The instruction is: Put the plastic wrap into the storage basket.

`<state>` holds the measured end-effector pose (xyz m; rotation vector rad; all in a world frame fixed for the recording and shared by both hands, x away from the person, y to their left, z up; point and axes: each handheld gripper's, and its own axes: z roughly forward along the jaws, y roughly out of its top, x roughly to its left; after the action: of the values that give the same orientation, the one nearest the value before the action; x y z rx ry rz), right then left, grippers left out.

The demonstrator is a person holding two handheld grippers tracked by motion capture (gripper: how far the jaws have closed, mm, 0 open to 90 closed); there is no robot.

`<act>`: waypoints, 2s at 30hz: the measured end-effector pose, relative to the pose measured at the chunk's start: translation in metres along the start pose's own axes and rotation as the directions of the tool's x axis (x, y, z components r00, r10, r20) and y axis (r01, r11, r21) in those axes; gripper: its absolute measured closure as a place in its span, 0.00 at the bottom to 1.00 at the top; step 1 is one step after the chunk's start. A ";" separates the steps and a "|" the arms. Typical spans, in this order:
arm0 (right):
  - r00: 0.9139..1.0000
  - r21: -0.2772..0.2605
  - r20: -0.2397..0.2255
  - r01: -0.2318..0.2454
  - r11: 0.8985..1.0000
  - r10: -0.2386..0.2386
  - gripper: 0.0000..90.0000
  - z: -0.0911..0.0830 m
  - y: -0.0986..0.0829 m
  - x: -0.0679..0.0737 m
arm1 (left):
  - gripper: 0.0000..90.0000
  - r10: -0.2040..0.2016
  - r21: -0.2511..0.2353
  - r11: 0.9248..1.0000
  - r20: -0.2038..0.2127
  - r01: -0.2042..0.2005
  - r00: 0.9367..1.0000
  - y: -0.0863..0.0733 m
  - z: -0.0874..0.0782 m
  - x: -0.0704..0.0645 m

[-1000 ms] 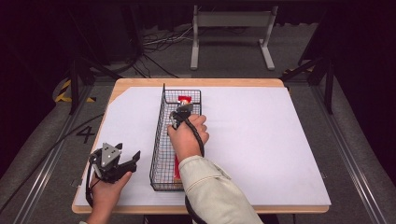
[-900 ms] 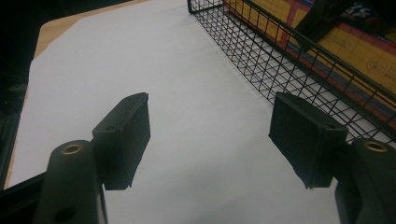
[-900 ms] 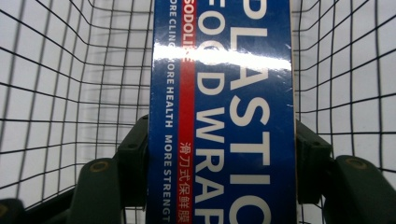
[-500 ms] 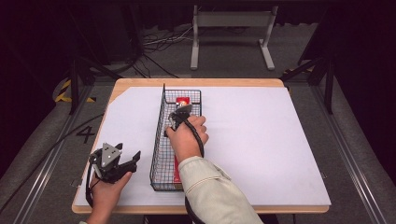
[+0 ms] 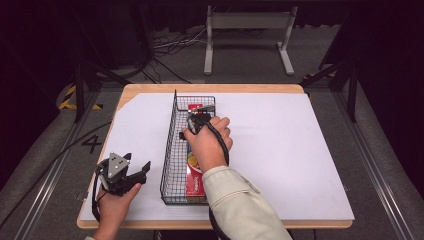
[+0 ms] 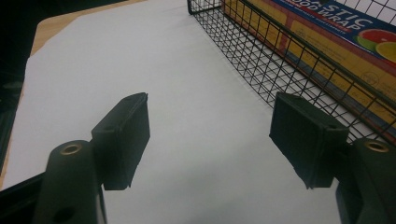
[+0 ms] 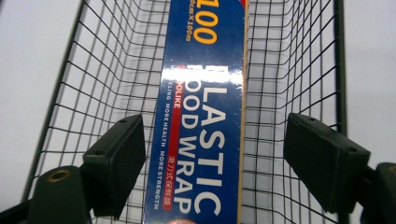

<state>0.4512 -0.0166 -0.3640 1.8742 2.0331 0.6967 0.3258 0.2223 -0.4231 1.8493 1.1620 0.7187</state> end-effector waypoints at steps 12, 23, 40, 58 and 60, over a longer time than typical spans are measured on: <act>0.998 -0.061 -0.065 -0.004 0.998 0.000 0.24 -0.021 0.005 -0.026 | 0.32 0.001 0.002 1.000 0.000 -0.001 1.000 0.000 0.001 0.000; 0.993 -0.107 -0.105 0.044 0.993 -0.055 0.23 -0.041 0.008 -0.061 | 0.32 -0.007 0.005 1.000 0.013 0.007 1.000 0.002 0.003 0.000; 0.974 -0.203 -0.135 0.153 0.967 -0.183 0.22 -0.076 -0.003 -0.148 | 0.32 -0.031 0.005 1.000 0.028 0.031 0.999 0.000 0.000 0.003; 0.939 -0.309 -0.138 0.262 0.914 -0.315 0.19 -0.090 -0.021 -0.215 | 0.32 -0.023 -0.016 1.000 0.066 0.024 0.998 -0.001 -0.004 0.001; 0.939 -0.331 -0.137 0.256 0.908 -0.315 0.18 -0.091 -0.024 -0.222 | 0.32 -0.032 -0.016 0.999 0.071 0.033 0.997 -0.002 -0.005 0.002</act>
<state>0.4084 -0.2509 -0.3253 1.3437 2.1041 1.0707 0.3216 0.2260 -0.4220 1.8233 1.1349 0.6381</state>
